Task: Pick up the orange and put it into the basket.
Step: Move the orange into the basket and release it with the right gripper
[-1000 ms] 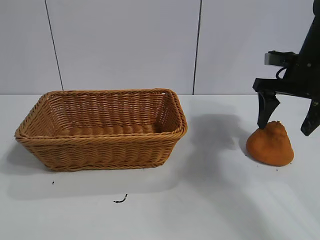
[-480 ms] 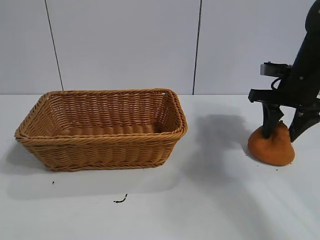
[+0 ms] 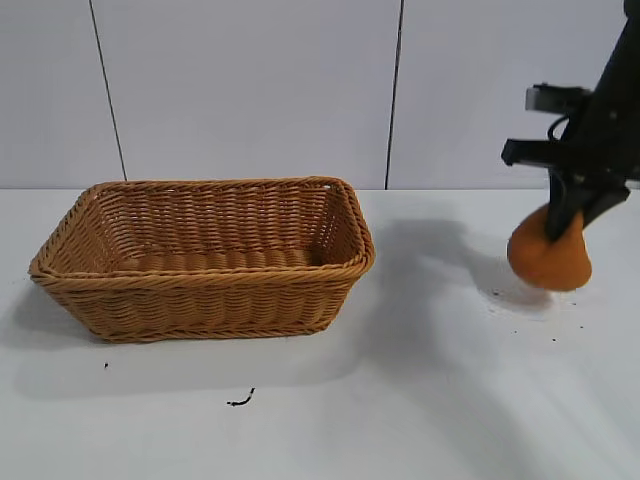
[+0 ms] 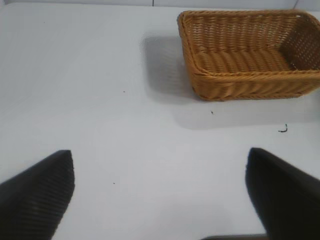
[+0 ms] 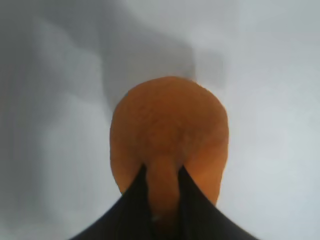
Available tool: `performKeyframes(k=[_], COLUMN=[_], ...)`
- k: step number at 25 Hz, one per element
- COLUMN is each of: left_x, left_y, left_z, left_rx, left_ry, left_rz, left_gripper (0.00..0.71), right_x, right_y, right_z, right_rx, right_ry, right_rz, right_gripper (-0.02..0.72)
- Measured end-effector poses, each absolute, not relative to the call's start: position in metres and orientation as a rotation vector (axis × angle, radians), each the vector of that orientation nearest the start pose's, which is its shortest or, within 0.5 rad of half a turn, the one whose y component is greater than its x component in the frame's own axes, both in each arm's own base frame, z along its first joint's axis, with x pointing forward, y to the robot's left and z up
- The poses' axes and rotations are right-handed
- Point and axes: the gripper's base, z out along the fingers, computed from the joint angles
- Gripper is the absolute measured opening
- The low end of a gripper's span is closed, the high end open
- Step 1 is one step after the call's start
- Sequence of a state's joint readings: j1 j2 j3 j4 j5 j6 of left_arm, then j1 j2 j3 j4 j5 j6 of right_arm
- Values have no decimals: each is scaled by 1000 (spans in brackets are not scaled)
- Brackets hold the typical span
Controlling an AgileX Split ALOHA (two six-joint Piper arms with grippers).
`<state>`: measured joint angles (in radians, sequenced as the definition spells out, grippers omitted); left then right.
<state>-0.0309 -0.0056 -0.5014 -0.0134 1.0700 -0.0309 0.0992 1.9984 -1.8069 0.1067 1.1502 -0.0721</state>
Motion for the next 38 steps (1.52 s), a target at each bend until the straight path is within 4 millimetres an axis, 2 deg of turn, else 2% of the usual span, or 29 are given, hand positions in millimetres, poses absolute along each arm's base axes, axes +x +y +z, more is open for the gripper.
performKeyframes(k=[3,4,7,12,13,14,15,19,23,24,29,32,35,37,38], left_x=[-6,-6,-6,-6,-6,-6,-6,-6,-6,-6,-6,-6,-6,-6,-6], left_y=[-1,-1,-1,-1,-1,-1,-1,-1,-1,-1,-1,-1,-1,-1,-1], left_z=[277,277,277,277,277,277,277,277,277,277,277,277,277,277,277], left_rx=[1,1,1,1,1,1,1,1,1,1,1,1,1,1,1], left_ry=[2047,2047,2047,2047,2047,2047,2047,2047,2047,2047,2047,2047,2047,2047,2047], left_rz=[-55,-55,-55,-55,-55,-55,-55,-55,-55,-55,-55,-55,-55,-55,-55], left_gripper=[666,666,666,666,666,666,666,666,666,666,666,666,666,666,666], right_x=[430,430,425,412,405,403,400,395,396,406,407,407,407,407,407], right_y=[74,74,102,152,182,192,210,244,267,279,280,280,281,281,281], right_z=[290,290,297,295,290,287,281,266,245,187,175,175,175,177,179], right_rx=[-251,-251,-314,-451,-519,-547,-595,-659,-661,-658,-659,-658,-656,-655,-656], right_ry=[2772,2772,2746,2729,2704,2694,2674,2624,2602,2681,2708,2707,2707,2705,2703], right_rz=[161,161,183,219,245,252,269,307,339,330,326,327,331,333,334], right_gripper=[34,34,34,34,34,34,34,34,34,34,36,119,335,513,562])
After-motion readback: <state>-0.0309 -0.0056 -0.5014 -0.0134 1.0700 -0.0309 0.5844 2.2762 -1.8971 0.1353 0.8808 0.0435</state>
